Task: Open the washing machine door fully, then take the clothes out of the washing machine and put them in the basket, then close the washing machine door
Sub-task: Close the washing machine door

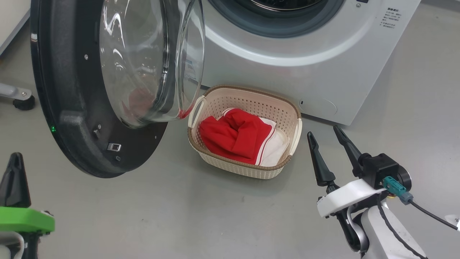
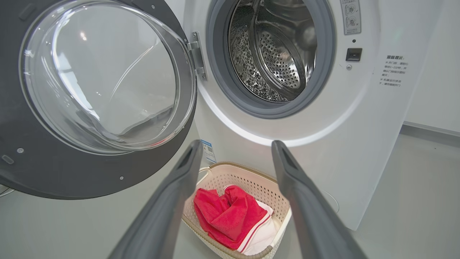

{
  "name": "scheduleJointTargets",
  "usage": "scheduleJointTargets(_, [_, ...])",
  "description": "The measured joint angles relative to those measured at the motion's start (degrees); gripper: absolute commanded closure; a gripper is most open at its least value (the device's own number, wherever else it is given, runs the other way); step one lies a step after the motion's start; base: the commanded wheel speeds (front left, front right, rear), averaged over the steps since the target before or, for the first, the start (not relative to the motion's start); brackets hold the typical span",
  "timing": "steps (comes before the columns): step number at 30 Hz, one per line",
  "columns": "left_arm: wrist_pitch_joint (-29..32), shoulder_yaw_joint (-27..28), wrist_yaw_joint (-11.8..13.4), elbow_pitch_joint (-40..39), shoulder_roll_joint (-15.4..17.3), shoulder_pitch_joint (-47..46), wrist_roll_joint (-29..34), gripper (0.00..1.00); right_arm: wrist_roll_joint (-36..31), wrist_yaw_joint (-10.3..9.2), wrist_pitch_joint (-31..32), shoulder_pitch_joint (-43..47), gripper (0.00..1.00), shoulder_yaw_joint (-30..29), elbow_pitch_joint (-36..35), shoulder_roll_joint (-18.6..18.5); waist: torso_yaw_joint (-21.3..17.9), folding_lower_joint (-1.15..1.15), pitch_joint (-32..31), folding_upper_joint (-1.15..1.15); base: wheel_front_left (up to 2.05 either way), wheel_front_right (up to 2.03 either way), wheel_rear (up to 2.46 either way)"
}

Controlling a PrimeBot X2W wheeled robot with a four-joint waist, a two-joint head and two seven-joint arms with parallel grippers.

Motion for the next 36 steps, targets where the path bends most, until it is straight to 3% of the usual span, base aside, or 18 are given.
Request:
scheduleJointTargets(10, [5.34,1.27,0.0,-2.89,-3.01,-4.87,-18.38,1.0,0.0,0.0,0.0,0.0,0.0,-0.02,0.0,0.07,0.05,0.0,-0.14,0.0,0.0,0.0,0.0])
scheduleJointTargets(21, [22.5,10.38,0.13,-2.05,-9.46,-8.41,-47.82,1.0,0.0,0.0,0.0,0.03,0.0,0.01,0.05,0.13,-0.21,0.0,-0.53,0.0,0.0,0.0,0.0])
scheduleJointTargets(28, [32.82,12.65,4.78,-2.03,-12.1,-9.5,-60.54,1.0,0.0,0.0,0.0,0.22,0.0,0.05,0.07,0.21,-0.37,0.0,-0.86,0.0,0.0,0.0,0.0])
scheduleJointTargets(36, [40.21,14.93,10.04,-3.66,-12.33,-10.1,-68.03,1.0,-0.01,0.0,0.0,0.76,0.0,0.25,0.12,0.25,-0.35,0.0,-1.23,0.0,0.0,0.0,0.0])
